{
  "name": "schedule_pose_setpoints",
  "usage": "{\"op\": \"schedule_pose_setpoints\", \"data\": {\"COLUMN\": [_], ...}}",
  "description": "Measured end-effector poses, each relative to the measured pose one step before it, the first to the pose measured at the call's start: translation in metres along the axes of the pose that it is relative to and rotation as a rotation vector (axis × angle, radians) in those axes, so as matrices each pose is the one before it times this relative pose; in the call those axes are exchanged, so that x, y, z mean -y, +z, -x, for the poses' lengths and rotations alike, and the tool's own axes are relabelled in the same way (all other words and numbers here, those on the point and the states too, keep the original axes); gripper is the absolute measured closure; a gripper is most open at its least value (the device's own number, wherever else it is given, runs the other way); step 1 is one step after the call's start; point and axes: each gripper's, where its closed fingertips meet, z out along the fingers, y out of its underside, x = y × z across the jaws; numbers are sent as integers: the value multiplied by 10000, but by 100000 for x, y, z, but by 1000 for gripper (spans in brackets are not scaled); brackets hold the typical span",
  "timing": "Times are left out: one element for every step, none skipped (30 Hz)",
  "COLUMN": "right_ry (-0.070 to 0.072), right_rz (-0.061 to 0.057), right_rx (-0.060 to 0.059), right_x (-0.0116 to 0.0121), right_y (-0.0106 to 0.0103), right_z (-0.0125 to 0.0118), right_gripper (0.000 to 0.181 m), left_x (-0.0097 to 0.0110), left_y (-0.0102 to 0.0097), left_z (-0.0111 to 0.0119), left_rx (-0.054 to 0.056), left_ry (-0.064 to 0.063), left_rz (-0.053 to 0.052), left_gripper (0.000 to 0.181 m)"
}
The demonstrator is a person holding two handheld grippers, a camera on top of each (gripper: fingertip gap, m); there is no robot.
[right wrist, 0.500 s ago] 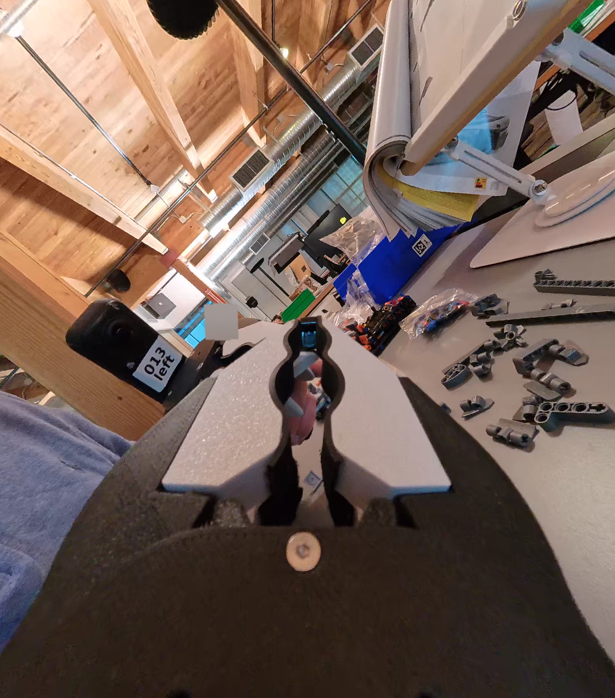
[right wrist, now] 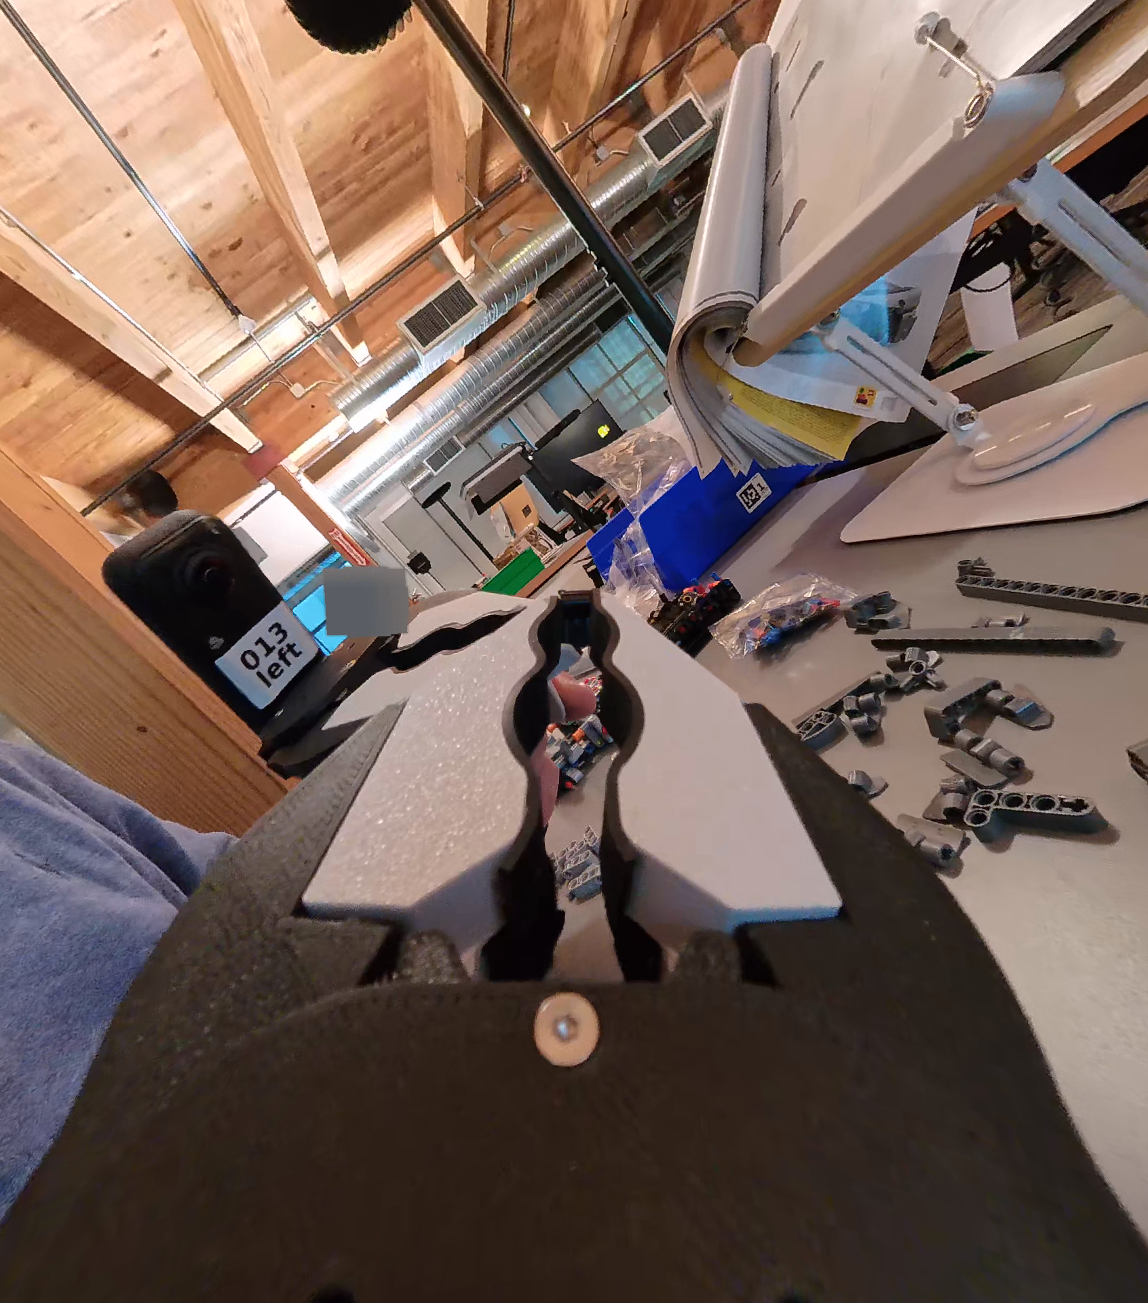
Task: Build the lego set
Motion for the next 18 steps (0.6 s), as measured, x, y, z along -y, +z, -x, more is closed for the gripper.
{"op": "schedule_pose_setpoints", "data": {"right_ry": [-85,-131,-144,-120,-75,-86,-118,-114,-137,-208,-303,-399,-538,-773,-1021,-1133,-1137,-1185], "right_rz": [40,78,108,84,71,99,108,103,134,169,149,187,356,508,542,565,601,613], "right_rx": [-1,-9,-13,20,40,11,5,28,13,0,-23,-48,-63,-109,-69,113,172,96], "right_x": [-27,-16,-38,12,17,-31,-38,-14,-40,-42,85,151,33,-119,-112,-97,-111,-111], "right_y": [22,5,20,-5,-24,-15,-19,-24,-12,-59,-139,-203,-189,-210,-257,-246,-200,-138], "right_z": [75,96,110,139,145,114,110,143,127,108,96,72,31,-20,101,447,604,570], "right_gripper": [177,177,177,176,176,175,175,175,174,173,173,171,169,167,166,166,166,163], "left_x": [46,23,32,131,55,19,124,11,-42,88,70,-80,-197,-346,-292,-386,-497,-299], "left_y": [-80,-109,-97,-105,-97,-108,-126,-81,-130,-203,-208,-201,-193,-155,-147,-120,-65,-48], "left_z": [-21,-12,-42,-167,-87,9,-25,-149,61,116,-137,-260,-210,-446,-546,-412,-488,-540], "left_rx": [-169,-139,-137,-269,-315,-321,-328,-379,-251,-221,-396,-489,-463,-634,-658,-547,-579,-534], "left_ry": [-163,-23,3,-29,-142,-269,-265,-173,-203,-204,-165,-249,-314,-313,-230,-254,-237,-120], "left_rz": [-69,-39,-6,-68,-22,10,-58,22,90,9,42,168,239,341,284,351,429,295], "left_gripper": [175,175,175,176,176,176,176,176,176,176,176,176,176,176,176,176,176,176]}}
